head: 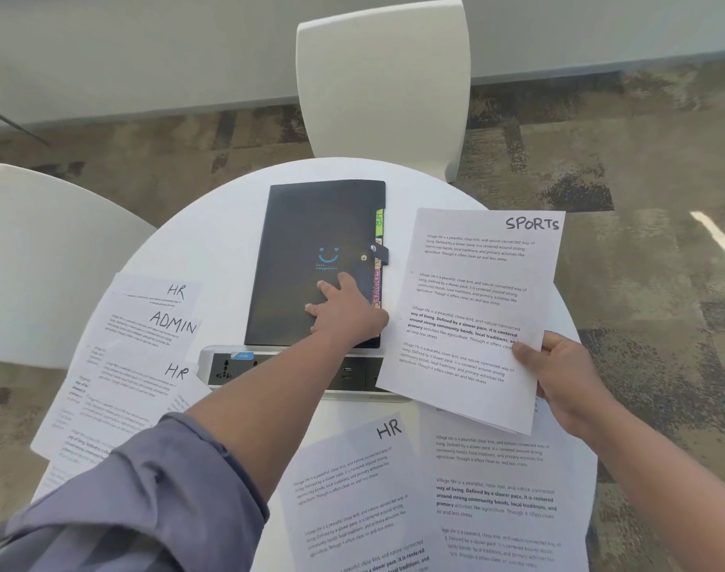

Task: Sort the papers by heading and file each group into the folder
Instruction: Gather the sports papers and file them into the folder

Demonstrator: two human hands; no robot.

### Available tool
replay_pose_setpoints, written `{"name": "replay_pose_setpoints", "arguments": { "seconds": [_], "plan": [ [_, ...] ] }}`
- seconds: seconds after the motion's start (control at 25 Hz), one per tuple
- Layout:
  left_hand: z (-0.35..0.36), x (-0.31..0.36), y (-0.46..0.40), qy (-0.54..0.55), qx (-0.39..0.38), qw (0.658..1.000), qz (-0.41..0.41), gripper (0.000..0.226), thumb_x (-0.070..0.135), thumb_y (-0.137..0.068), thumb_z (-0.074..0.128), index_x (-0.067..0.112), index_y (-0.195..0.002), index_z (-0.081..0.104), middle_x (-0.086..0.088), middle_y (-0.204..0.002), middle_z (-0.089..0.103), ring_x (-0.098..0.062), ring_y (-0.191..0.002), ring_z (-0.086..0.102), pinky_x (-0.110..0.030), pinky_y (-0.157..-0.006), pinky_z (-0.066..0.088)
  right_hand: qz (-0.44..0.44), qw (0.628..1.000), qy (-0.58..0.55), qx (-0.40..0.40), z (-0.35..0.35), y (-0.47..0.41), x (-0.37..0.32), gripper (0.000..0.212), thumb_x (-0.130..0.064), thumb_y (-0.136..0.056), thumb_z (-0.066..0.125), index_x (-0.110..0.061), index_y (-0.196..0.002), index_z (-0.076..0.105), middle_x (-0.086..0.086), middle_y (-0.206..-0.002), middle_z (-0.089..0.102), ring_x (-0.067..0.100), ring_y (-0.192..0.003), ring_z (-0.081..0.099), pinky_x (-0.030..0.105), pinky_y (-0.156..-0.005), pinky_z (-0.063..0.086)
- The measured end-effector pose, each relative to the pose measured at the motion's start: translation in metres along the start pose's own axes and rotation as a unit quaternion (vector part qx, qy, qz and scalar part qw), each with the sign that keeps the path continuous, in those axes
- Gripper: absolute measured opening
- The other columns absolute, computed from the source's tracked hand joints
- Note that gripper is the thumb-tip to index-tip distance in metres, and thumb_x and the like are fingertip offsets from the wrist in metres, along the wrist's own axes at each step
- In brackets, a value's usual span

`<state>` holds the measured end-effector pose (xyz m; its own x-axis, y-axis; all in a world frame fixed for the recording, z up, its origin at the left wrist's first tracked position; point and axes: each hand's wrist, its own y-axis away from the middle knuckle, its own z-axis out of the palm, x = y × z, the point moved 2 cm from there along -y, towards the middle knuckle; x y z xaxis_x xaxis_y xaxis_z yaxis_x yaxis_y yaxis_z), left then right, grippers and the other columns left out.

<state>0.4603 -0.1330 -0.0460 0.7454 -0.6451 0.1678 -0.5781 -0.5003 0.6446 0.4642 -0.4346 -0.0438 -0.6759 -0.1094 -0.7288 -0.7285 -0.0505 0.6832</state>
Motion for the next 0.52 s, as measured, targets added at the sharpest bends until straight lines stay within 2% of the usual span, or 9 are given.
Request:
{"name": "replay_pose_setpoints", "arguments": {
  "seconds": [0.08, 0.16, 0.2, 0.28, 0.36, 0.44, 0.52],
  "plan": [
    [-0.009, 0.006, 0.006, 0.007, 0.037, 0.997, 0.061, 0.065, 0.025, -0.085, 0.057, 0.016, -0.14, 0.023, -0.017, -0.133, 0.048, -0.045, -0.115, 0.054, -0.043, -0.079, 0.046, 0.0, 1.0, -0.003, 0.001, -0.001, 0.001, -0.001, 0.019, -0.005, -0.101, 0.06, -0.016, -0.11, 0.073, 0.0, -0.101, 0.081, 0.022, -0.09, 0.076, 0.044, -0.086, 0.059],
    [-0.02, 0.006, 0.017, -0.037, 0.083, 0.987, 0.136, 0.065, 0.011, -0.087, 0.052, 0.014, -0.144, 0.021, -0.012, -0.103, 0.055, -0.036, -0.088, 0.058, -0.038, -0.068, 0.043, -0.002, 1.0, -0.005, -0.002, -0.001, 0.004, -0.002, 0.019, -0.006, -0.101, 0.06, -0.017, -0.108, 0.073, -0.001, -0.1, 0.081, 0.019, -0.086, 0.077, 0.04, -0.079, 0.058],
    [-0.028, 0.004, 0.023, -0.064, 0.1, 0.979, 0.165, 0.066, 0.005, -0.087, 0.049, 0.015, -0.146, 0.021, -0.012, -0.096, 0.055, -0.036, -0.08, 0.057, -0.038, -0.065, 0.043, -0.004, 1.0, -0.003, -0.003, -0.001, 0.005, -0.004, 0.019, -0.006, -0.101, 0.06, -0.018, -0.108, 0.073, -0.002, -0.1, 0.081, 0.02, -0.087, 0.077, 0.039, -0.078, 0.058],
    [-0.042, -0.003, 0.028, -0.113, 0.118, 0.964, 0.211, 0.055, -0.003, -0.086, 0.044, 0.014, -0.137, 0.035, -0.013, -0.094, 0.057, -0.036, -0.077, 0.058, -0.039, -0.062, 0.042, -0.01, 1.0, 0.0, 0.0, 0.001, 0.009, -0.008, 0.018, -0.006, -0.101, 0.061, -0.017, -0.107, 0.073, -0.002, -0.099, 0.081, 0.024, -0.092, 0.076, 0.042, -0.083, 0.058],
    [-0.061, -0.01, 0.034, -0.134, 0.12, 0.959, 0.221, 0.034, -0.006, -0.086, 0.042, 0.008, -0.115, 0.052, -0.012, -0.102, 0.059, -0.035, -0.087, 0.059, -0.041, -0.069, 0.046, -0.02, 1.0, -0.003, 0.001, 0.005, 0.016, -0.014, 0.018, -0.005, -0.1, 0.061, -0.017, -0.106, 0.073, -0.001, -0.099, 0.081, 0.026, -0.093, 0.075, 0.046, -0.088, 0.058],
    [-0.084, -0.02, 0.044, -0.123, 0.132, 0.96, 0.213, 0.019, -0.004, -0.087, 0.044, 0.007, -0.099, 0.054, -0.007, -0.099, 0.058, -0.03, -0.089, 0.057, -0.039, -0.072, 0.043, -0.031, 1.0, 0.0, 0.0, 0.009, 0.025, -0.02, 0.018, -0.005, -0.1, 0.061, -0.016, -0.106, 0.073, -0.001, -0.098, 0.081, 0.027, -0.093, 0.075, 0.048, -0.091, 0.058],
    [-0.108, -0.032, 0.06, -0.109, 0.157, 0.958, 0.216, 0.014, -0.002, -0.087, 0.047, 0.008, -0.095, 0.054, -0.008, -0.098, 0.058, -0.029, -0.088, 0.055, -0.038, -0.072, 0.041, -0.04, 0.999, 0.004, -0.001, 0.013, 0.037, -0.026, 0.017, -0.005, -0.1, 0.061, -0.015, -0.107, 0.073, 0.0, -0.1, 0.081, 0.029, -0.096, 0.074, 0.05, -0.094, 0.057]
  ]
}}
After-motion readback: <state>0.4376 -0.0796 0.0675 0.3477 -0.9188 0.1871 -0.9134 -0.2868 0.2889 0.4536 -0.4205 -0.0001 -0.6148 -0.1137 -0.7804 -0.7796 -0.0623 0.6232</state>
